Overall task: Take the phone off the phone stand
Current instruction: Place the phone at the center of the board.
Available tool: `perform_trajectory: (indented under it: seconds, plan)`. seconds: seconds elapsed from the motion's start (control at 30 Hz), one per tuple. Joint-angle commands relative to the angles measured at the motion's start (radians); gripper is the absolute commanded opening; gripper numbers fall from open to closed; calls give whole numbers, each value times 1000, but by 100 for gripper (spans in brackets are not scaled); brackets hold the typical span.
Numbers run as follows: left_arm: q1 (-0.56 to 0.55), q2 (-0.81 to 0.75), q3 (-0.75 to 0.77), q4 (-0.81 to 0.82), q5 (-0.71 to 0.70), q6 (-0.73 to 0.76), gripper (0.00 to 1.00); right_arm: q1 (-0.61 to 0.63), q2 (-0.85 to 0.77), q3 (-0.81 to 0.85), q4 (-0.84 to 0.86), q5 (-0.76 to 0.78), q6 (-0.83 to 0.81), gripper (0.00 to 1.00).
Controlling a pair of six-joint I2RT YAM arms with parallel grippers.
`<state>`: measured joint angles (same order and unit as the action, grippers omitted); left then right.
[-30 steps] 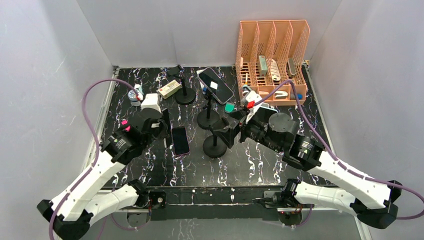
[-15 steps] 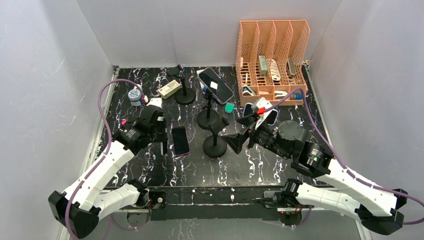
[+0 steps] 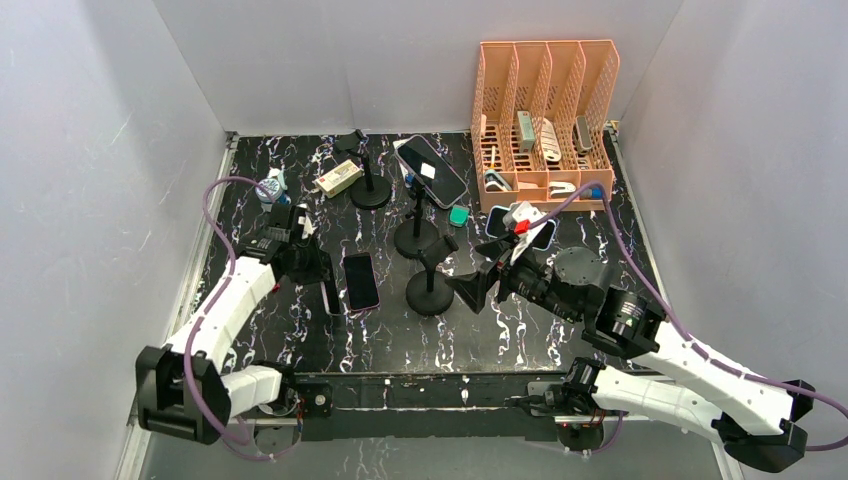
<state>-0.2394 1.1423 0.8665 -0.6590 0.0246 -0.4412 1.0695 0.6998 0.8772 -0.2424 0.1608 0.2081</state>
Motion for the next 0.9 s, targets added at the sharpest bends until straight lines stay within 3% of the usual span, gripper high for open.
perform_trajectory:
  seconds: [0.0,0.87]
  plan:
    - [45,50,-23,94,156,-11,0,5,-15,-1,20,-2,12,99]
    - [108,270,15,114,160,21,0,6,-24,-10,8,-17,19,99]
